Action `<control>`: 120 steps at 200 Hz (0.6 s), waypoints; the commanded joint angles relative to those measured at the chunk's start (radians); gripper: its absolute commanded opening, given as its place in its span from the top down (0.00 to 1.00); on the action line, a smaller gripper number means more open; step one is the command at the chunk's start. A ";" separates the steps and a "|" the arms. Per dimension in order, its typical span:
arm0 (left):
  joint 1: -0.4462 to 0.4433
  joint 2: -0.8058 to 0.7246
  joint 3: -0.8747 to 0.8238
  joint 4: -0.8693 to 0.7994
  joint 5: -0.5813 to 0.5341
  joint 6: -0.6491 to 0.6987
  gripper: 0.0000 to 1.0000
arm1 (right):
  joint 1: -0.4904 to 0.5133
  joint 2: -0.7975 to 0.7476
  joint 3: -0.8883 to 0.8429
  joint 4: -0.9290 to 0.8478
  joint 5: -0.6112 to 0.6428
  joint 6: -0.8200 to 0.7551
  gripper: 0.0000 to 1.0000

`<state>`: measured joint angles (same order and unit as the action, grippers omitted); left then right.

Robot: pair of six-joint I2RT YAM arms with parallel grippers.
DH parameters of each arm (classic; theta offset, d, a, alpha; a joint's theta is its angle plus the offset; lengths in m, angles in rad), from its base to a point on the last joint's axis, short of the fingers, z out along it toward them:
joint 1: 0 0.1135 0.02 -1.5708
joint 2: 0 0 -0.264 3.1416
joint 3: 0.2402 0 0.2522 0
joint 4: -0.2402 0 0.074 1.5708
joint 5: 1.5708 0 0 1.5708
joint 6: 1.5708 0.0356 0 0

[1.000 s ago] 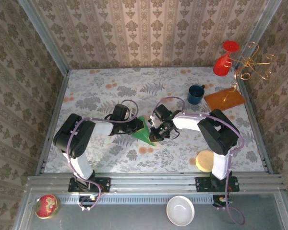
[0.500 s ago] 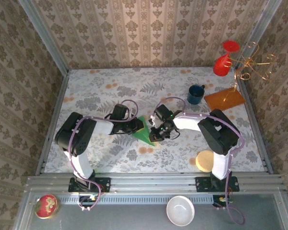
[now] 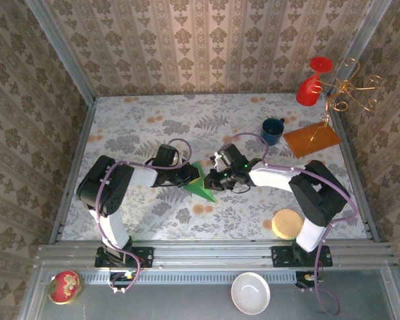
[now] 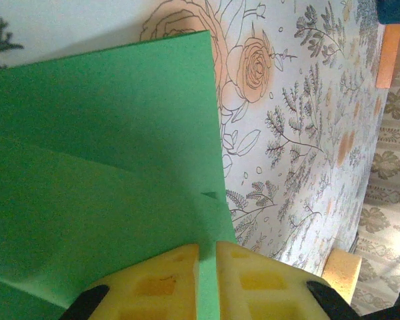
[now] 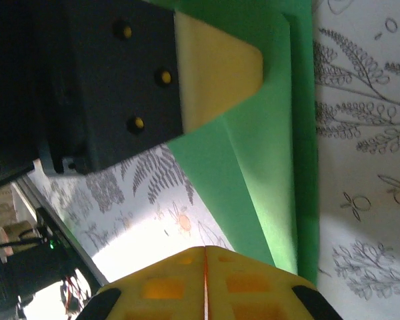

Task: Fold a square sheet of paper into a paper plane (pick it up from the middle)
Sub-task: Fourth fold the wing at the center of the table.

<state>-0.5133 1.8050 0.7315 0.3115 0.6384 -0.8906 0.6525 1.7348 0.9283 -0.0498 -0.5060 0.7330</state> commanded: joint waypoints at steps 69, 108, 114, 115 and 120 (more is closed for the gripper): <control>0.007 0.057 -0.005 -0.087 -0.062 -0.001 0.84 | 0.006 0.110 0.004 -0.008 0.057 0.057 0.92; 0.006 0.018 0.018 -0.113 -0.055 0.012 0.84 | 0.007 0.143 0.002 -0.066 0.072 0.051 0.93; 0.006 0.006 0.025 -0.121 -0.054 0.019 0.84 | 0.007 0.148 0.001 -0.075 0.076 0.050 0.93; 0.006 0.003 0.026 -0.123 -0.053 0.022 0.84 | 0.007 0.149 0.001 -0.076 0.077 0.050 0.93; 0.006 -0.009 0.034 -0.135 -0.054 0.029 0.84 | 0.007 0.153 0.001 -0.083 0.081 0.049 0.93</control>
<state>-0.5098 1.8069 0.7471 0.2836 0.6426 -0.8967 0.6533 1.8454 0.9298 -0.0334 -0.4706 0.7856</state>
